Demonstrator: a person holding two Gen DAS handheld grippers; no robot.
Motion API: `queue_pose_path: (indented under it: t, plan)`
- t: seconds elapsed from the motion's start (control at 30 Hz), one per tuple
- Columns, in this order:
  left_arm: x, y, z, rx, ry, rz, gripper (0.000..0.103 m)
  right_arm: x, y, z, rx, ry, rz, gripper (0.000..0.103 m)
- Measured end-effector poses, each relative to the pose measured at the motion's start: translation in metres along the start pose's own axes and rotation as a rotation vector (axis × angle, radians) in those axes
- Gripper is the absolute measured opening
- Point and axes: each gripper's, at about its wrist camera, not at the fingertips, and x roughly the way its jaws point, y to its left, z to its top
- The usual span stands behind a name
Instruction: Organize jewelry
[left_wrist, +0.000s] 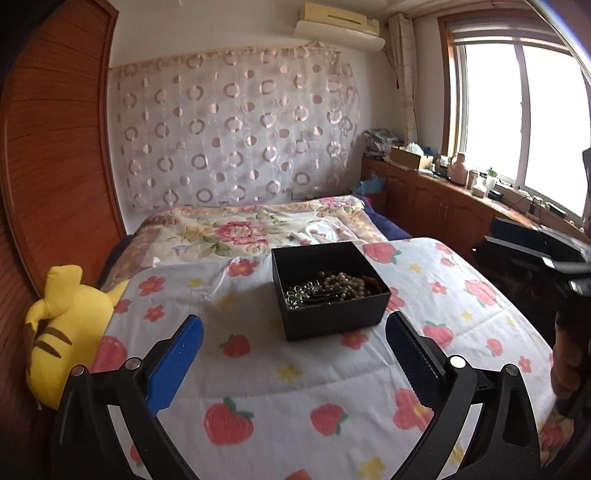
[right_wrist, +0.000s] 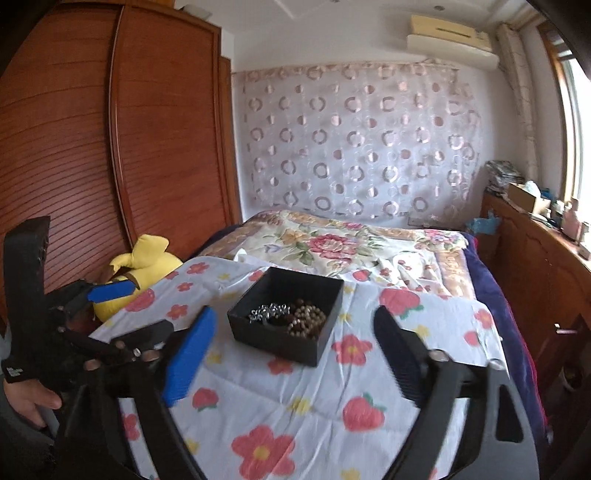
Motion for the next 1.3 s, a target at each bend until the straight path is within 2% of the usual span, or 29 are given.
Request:
queue_pose_path:
  t: [0.07,0.37,0.63,1.3]
  plan:
    - [-0.008,-0.001,-0.005,-0.011,-0.001,0.007,0.095,-0.012,0.001,-0.011,0.014,-0.016,-0.021,0.101]
    - [-0.035,-0.005,-0.026,-0.039,-0.005,0.029,0.095,-0.04,-0.002,-0.051,0.095,-0.033,-0.107,0.101]
    - [-0.041,-0.005,-0.029,-0.039,-0.008,0.039,0.095,-0.043,-0.002,-0.056,0.092,-0.048,-0.132,0.101]
    - [-0.068,-0.013,-0.023,-0.023,-0.084,0.06,0.095,-0.048,-0.001,-0.059,0.102,-0.065,-0.151,0.101]
